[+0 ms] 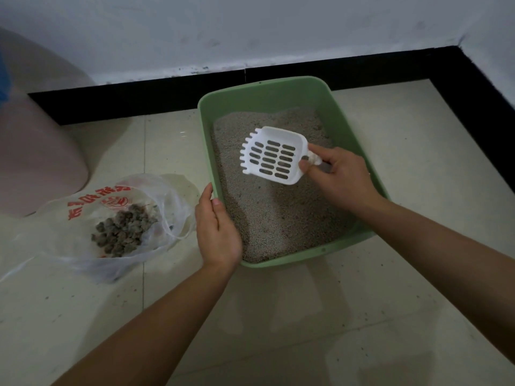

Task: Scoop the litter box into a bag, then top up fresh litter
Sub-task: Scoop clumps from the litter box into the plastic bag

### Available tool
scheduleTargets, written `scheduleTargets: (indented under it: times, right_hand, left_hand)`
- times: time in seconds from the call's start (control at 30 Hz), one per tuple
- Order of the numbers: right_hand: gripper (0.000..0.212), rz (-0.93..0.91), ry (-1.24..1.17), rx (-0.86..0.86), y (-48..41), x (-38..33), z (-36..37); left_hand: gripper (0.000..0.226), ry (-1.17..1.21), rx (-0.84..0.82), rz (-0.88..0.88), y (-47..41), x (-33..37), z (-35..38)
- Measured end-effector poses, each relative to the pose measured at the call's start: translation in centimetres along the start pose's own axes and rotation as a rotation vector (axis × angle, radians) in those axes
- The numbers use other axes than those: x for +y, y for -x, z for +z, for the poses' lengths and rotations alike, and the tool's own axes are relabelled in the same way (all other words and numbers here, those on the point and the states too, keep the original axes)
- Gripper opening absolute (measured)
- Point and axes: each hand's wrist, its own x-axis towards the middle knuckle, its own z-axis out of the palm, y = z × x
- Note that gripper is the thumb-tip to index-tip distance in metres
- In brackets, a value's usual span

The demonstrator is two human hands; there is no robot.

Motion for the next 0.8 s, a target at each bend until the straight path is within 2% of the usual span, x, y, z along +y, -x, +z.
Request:
scheduleTargets:
  times: [0.2,0.37,0.57,0.63,0.8]
  right_hand:
    - [0.039,0.005,0.005,-0.002,0.3,-0.8,-0.6]
    - [0.034,0.049,0.027,-0.096,1.2,-1.5,-1.0]
    - [0.037,-0.249,0.534,-0.123,2.4,-2.8,-3.8]
    - [0.036,-0.225,0.654,-0.157,2.1,-3.4,-5.5]
    - [0.027,-0.010,1.246,-0.160,1.4,-4.7,-8.7]
  left_hand:
    - [0.040,0.056,-0.016,-0.019,-0.1,0.3,-0.3]
    - [0.039,0.087,-0.121,-0.056,-0.7,0.6,-1.3]
    - [0.034,0.085,-0.296,-0.136,-1.9,0.7,-3.2]
    - [0.035,0.066,-0.304,-0.123,-1.8,0.9,-3.3]
    - [0.038,0.000,-0.258,-0.134,-1.8,1.3,-2.6]
